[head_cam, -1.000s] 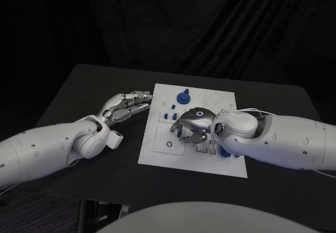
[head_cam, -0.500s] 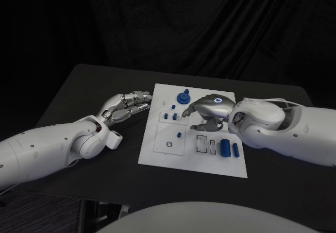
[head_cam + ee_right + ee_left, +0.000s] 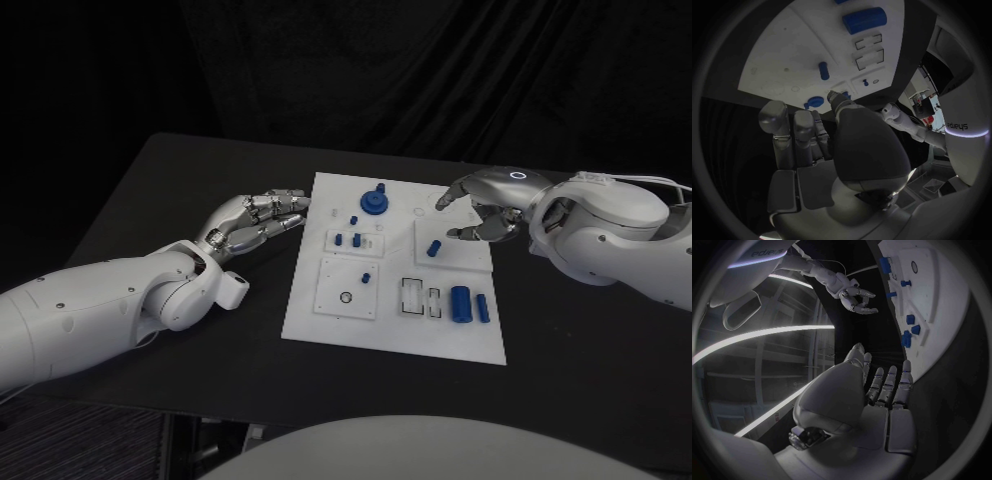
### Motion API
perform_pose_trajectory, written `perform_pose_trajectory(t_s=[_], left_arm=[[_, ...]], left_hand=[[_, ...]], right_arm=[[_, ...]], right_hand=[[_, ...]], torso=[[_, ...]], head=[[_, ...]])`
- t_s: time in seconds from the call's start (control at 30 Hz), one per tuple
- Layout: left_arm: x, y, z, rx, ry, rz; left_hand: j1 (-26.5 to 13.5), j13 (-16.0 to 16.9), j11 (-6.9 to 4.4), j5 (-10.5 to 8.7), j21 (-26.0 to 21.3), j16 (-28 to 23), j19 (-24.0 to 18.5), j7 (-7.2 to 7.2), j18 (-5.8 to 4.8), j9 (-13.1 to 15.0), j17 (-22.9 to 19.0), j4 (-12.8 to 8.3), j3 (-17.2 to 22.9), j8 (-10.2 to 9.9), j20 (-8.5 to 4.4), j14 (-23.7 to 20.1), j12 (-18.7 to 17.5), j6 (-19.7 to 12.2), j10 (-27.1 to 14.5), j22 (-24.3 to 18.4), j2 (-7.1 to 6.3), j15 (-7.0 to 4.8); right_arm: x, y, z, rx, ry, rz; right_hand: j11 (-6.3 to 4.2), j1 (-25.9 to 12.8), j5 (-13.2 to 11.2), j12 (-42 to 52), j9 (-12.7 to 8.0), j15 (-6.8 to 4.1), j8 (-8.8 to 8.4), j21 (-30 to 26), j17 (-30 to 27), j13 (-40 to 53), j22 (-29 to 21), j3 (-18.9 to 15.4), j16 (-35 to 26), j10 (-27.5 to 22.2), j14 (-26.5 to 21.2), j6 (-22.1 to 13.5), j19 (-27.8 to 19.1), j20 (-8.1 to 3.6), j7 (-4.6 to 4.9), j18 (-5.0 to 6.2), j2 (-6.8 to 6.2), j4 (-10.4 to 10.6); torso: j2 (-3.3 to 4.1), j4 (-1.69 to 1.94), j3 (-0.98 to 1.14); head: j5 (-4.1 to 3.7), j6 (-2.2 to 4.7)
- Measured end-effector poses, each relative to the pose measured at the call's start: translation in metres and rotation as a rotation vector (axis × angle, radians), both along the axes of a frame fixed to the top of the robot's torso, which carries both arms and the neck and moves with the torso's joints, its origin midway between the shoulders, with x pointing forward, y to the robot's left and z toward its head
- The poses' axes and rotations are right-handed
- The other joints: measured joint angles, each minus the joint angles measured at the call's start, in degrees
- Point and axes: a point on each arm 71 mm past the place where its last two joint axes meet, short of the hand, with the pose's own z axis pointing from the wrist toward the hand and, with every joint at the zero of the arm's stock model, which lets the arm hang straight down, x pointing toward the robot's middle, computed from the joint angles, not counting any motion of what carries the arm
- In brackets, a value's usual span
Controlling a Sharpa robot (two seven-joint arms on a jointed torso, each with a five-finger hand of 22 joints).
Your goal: Assemble the parts on the task board
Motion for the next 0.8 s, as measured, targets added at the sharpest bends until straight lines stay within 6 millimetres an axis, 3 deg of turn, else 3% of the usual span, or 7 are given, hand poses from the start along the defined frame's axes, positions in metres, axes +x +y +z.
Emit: perform_pose_trajectory(t_s=[0.17,0.33,0.8], left_arm=[[-0.001,0.000,-0.001,0.000,0.003,-0.001],[-0.001,-0.001,-0.002,-0.001,0.005,-0.002],[-0.002,0.000,-0.004,-0.001,0.010,-0.002]], left_hand=[[0.00,0.00,0.00,0.00,0.00,0.00,0.00,0.00,0.00,0.00,0.00,0.00,0.00,0.00,0.00,0.00,0.00,0.00,0.00,0.00,0.00,0.00],[0.00,0.00,0.00,0.00,0.00,0.00,0.00,0.00,0.01,-0.05,0.00,0.00,0.00,0.00,0.00,0.00,0.00,0.00,0.00,-0.05,0.00,0.00],[0.00,-0.01,0.00,0.00,0.00,0.00,0.00,0.00,0.01,-0.05,-0.05,0.00,0.00,0.00,0.00,0.00,0.00,0.00,0.00,-0.04,0.00,0.00]], right_arm=[[-0.001,-0.006,-0.011,-0.023,0.036,-0.027],[0.000,-0.004,-0.018,-0.033,0.050,-0.029],[0.001,0.001,-0.037,-0.042,0.073,-0.019]], right_hand=[[0.35,0.67,0.00,0.97,-0.97,0.15,-0.32,1.16,0.42,-1.02,0.00,-0.40,0.66,1.89,0.56,0.09,0.69,0.08,-1.67,0.01,-0.05,1.66],[0.08,0.95,0.00,1.84,-1.44,0.32,-0.32,2.12,0.76,-1.65,0.00,-0.49,1.31,4.68,1.02,0.45,1.14,0.25,-1.97,0.00,0.23,1.87],[-0.72,1.66,0.00,2.67,-1.66,0.63,0.70,4.99,2.01,-2.60,0.04,0.15,3.08,11.63,2.27,3.69,2.43,0.59,-0.35,0.01,0.94,1.23]], torso=[[0.01,-0.21,0.01],[0.09,-0.24,0.09],[0.13,-0.19,0.18]], head=[[0.43,0.00],[0.32,0.00],[0.09,0.00]])
